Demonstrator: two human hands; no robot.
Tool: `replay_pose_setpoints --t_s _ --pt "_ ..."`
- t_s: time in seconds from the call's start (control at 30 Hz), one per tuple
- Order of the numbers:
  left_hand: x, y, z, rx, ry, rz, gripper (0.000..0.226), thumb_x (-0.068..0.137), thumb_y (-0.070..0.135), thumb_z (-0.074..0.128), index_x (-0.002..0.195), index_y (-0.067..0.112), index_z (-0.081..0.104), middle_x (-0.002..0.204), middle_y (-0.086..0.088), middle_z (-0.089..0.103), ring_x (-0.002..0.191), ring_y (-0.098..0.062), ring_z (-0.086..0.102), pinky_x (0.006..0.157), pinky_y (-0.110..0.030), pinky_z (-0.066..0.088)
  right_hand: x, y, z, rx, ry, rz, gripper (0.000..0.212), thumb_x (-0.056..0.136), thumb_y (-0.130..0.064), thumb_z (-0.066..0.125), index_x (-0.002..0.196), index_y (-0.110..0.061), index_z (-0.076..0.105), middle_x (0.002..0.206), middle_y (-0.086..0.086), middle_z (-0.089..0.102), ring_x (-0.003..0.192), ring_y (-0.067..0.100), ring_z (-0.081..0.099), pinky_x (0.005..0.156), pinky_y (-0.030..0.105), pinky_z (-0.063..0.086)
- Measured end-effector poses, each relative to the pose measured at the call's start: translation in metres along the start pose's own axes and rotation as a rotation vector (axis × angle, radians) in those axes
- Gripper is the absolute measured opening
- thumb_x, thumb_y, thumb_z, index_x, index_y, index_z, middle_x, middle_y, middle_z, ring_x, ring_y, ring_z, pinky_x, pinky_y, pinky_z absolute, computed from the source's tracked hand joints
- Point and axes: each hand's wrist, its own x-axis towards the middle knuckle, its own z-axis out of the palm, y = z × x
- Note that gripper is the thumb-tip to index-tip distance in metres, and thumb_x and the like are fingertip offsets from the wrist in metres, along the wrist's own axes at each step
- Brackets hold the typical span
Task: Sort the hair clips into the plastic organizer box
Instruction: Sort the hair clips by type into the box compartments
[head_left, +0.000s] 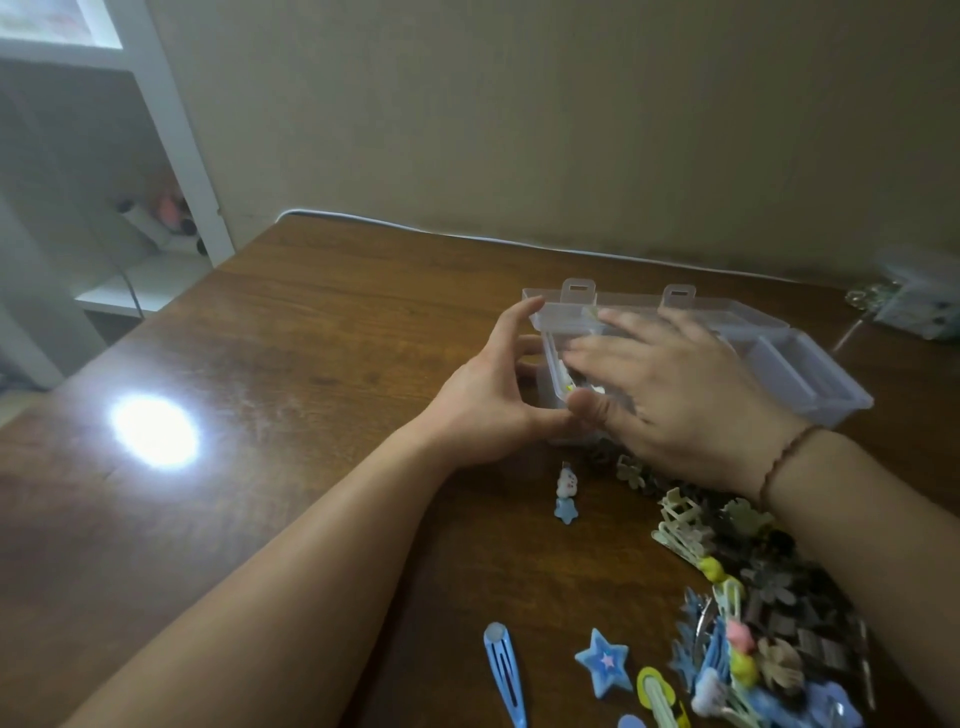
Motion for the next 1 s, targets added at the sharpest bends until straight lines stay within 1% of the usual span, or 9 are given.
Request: replay_pose_setpoints --t_s 0.07,0.2,0.33,0.47,0.6,0.7,0.77,0.87,1.0 --pt "0.000 0.000 0.000 0.007 -0.001 0.002 0.110 0.072 0.043 0.084 0.153 0.037 0.009 0.150 0.003 0.045 0.126 -0.013 0.054 0.107 -0.043 0.045 0.000 0.001 -0.001 -0.013 -0.042 -0.005 0.083 0.083 -0.071 -0.005 0.143 -0.034 0.040 0.152 -0.014 0.036 0.146 0.012 0.014 0.118 0.046 0.011" --pt "0.000 0.001 0.001 -0.006 0.008 -0.002 0.112 0.070 0.041 0.086 0.152 0.040 0.010 0.149 0.005 0.046 0.126 -0.013 0.053 0.108 -0.042 0.045 -0.001 0.001 -0.001 0.126 0.109 0.059 0.078 0.087 -0.070 0.005 0.141 -0.029 0.044 0.147 -0.005 0.045 0.143 0.014 0.026 0.113 0.040 0.018" --pt "-0.001 0.002 0.001 0.013 0.000 0.005 0.113 0.066 0.057 0.078 0.153 0.038 0.008 0.151 0.003 0.044 0.127 -0.013 0.053 0.109 -0.041 0.044 -0.003 -0.002 0.003 0.031 -0.109 -0.028 0.087 0.080 -0.074 -0.009 0.148 -0.033 0.027 0.157 -0.014 0.025 0.148 0.010 0.001 0.118 0.042 0.000" --pt "-0.001 0.000 0.000 0.001 0.002 0.015 0.108 0.071 0.043 0.084 0.151 0.042 0.012 0.149 0.003 0.045 0.126 -0.012 0.052 0.105 -0.036 0.045 -0.007 -0.003 -0.005 0.154 0.106 0.029 0.086 0.084 -0.075 -0.002 0.142 -0.030 0.043 0.150 -0.008 0.041 0.145 0.012 0.020 0.115 0.040 0.012" --pt "-0.002 0.001 -0.001 0.020 -0.012 0.038 0.086 0.075 0.046 0.080 0.144 0.042 0.029 0.144 0.007 0.048 0.123 -0.011 0.054 0.102 -0.036 0.048 -0.009 -0.004 -0.004 0.062 -0.092 -0.013 0.090 0.078 -0.076 -0.008 0.146 -0.033 0.032 0.155 -0.012 0.030 0.147 0.009 0.007 0.120 0.045 0.004" --pt "-0.001 0.001 -0.001 -0.002 -0.010 0.029 0.076 0.072 0.045 0.083 0.134 0.042 0.038 0.137 0.011 0.051 0.119 -0.008 0.056 0.100 -0.037 0.050 -0.015 -0.009 -0.007 0.222 0.154 -0.029 0.073 0.090 -0.071 0.013 0.135 -0.028 0.050 0.140 -0.006 0.052 0.137 0.015 0.035 0.114 0.047 0.025" --pt "0.000 0.001 0.000 -0.012 0.000 0.026 0.077 0.064 0.049 0.083 0.127 0.044 0.040 0.136 0.010 0.053 0.118 -0.010 0.058 0.100 -0.040 0.051 -0.025 -0.016 -0.013 0.290 0.274 -0.148 0.044 0.093 -0.057 0.041 0.118 -0.027 0.063 0.115 -0.009 0.063 0.114 0.012 0.052 0.095 0.045 0.045" --pt "0.000 -0.001 0.003 -0.021 0.039 0.024 0.070 0.062 0.045 0.083 0.119 0.046 0.043 0.130 0.012 0.058 0.112 -0.006 0.061 0.099 -0.041 0.051 -0.041 -0.036 -0.017 0.290 0.036 -0.466 0.031 0.089 -0.037 0.057 0.120 -0.037 0.061 0.118 -0.017 0.058 0.108 0.003 0.052 0.087 0.031 0.049" --pt "-0.001 0.001 0.000 0.015 0.028 0.029 0.070 0.069 0.042 0.087 0.124 0.046 0.044 0.132 0.013 0.055 0.114 -0.003 0.057 0.096 -0.030 0.050 -0.052 -0.058 0.005 0.289 -0.134 -0.642 0.031 0.093 -0.036 0.056 0.123 -0.045 0.060 0.127 -0.013 0.052 0.098 0.006 0.054 0.073 0.033 0.052"
